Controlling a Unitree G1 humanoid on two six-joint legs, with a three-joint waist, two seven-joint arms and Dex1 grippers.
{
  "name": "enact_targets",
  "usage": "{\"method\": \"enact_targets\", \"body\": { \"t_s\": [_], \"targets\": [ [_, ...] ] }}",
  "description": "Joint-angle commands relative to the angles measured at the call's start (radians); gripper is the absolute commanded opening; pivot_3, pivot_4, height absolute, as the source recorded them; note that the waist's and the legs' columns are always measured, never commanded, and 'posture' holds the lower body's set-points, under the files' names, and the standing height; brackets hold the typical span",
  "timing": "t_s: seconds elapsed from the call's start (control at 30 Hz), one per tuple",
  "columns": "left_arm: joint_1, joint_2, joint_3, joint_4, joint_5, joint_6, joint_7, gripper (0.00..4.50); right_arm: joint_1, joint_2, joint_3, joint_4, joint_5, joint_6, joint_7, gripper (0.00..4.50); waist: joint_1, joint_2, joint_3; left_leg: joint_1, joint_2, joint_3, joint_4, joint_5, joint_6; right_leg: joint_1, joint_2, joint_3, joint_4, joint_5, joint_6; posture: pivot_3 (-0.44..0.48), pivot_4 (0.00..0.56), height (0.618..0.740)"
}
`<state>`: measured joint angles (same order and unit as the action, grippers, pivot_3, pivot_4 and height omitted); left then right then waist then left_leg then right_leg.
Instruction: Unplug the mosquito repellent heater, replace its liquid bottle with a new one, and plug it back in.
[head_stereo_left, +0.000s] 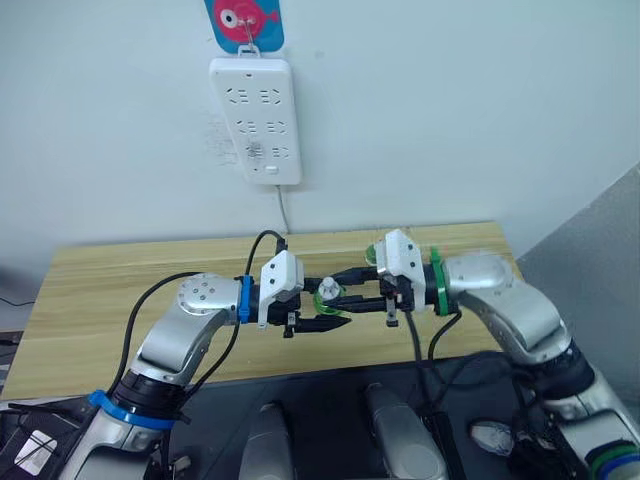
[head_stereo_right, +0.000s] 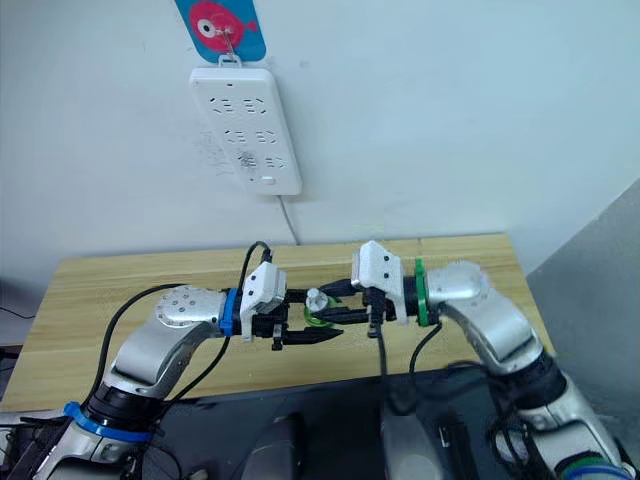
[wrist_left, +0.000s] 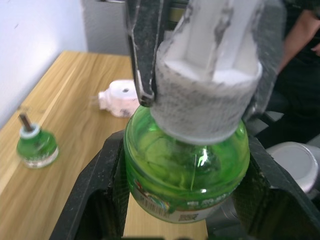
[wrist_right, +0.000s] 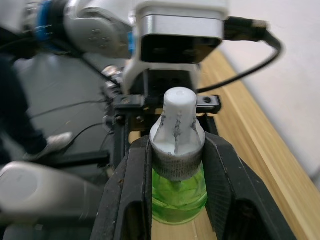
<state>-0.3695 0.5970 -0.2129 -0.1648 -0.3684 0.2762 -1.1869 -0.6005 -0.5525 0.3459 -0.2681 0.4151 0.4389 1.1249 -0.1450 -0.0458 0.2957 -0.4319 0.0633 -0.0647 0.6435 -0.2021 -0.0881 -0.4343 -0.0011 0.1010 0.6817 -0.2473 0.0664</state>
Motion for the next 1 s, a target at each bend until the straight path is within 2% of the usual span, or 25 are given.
{"method": "enact_targets", "body": {
  "t_s": [0.03,0.07,0.17,0.33,0.4,0.57,0.77,1.0],
  "targets": [
    [-0.016,0.005,0.019,0.001,-0.004,-0.024,-0.011,2.33,0.017,-0.047,-0.029,-0.065,0.08,0.064,0.08,1.02,0.003,0.0,0.0,0.0,0.0,0.0,0.0,0.0,0.0,0.0,0.0,0.0,0.0,0.001,-0.001,-0.2,0.237,0.74],
    [-0.017,0.003,0.017,0.002,-0.003,-0.026,-0.01,2.33,0.02,-0.045,-0.035,-0.076,0.091,0.072,0.073,1.02,0.004,0.0,0.0,0.0,0.0,0.0,0.0,0.0,0.0,0.0,0.0,0.0,0.0,0.001,-0.001,-0.2,0.237,0.74],
    [-0.005,0.0,0.009,0.0,0.005,-0.042,-0.008,2.32,0.03,-0.028,-0.082,-0.087,0.088,0.051,0.018,2.1,0.004,0.0,0.0,0.0,0.0,-0.001,0.0,0.0,0.0,0.0,0.0,-0.001,0.0,0.001,-0.001,-0.205,0.23,0.74],
    [0.008,-0.021,0.016,0.015,0.011,-0.066,0.018,2.32,0.099,-0.101,-0.179,-0.189,0.114,0.085,-0.023,3.91,0.006,0.0,0.0,0.0,0.0,-0.001,0.001,0.0,0.0,0.0,0.0,0.0,0.0,0.001,-0.001,-0.227,0.225,0.74],
    [0.004,-0.03,0.017,0.025,0.01,-0.068,0.025,2.32,0.141,-0.073,-0.215,-0.248,0.141,0.116,-0.106,4.46,0.005,0.0,-0.001,0.0,0.0,-0.001,0.001,0.0,0.0,0.001,0.0,0.0,0.0,0.0,0.0,-0.229,0.225,0.74],
    [-0.007,-0.052,0.012,0.038,0.011,-0.072,0.032,2.32,0.237,0.005,-0.137,-0.325,0.032,0.097,-0.269,4.5,-0.003,0.001,-0.003,0.0,0.0,-0.001,0.001,0.0,0.0,0.001,0.0,0.0,0.0,0.0,0.001,-0.244,0.226,0.74],
    [-0.02,-0.06,0.004,0.031,0.01,-0.064,0.024,2.32,0.204,0.111,-0.075,-0.241,-0.071,0.077,-0.391,4.5,-0.016,0.001,-0.005,0.0,0.0,-0.001,0.001,0.001,0.0,0.001,0.0,0.001,0.0,0.0,0.002,-0.24,0.218,0.74],
    [-0.026,-0.057,0.007,0.015,0.006,-0.044,0.03,2.32,0.181,0.095,-0.144,-0.196,-0.051,0.086,-0.366,4.5,-0.017,0.002,-0.007,0.0,0.0,-0.001,0.001,0.001,0.001,0.001,0.0,0.001,0.0,0.001,0.002,-0.236,0.22,0.74]
  ]
}}
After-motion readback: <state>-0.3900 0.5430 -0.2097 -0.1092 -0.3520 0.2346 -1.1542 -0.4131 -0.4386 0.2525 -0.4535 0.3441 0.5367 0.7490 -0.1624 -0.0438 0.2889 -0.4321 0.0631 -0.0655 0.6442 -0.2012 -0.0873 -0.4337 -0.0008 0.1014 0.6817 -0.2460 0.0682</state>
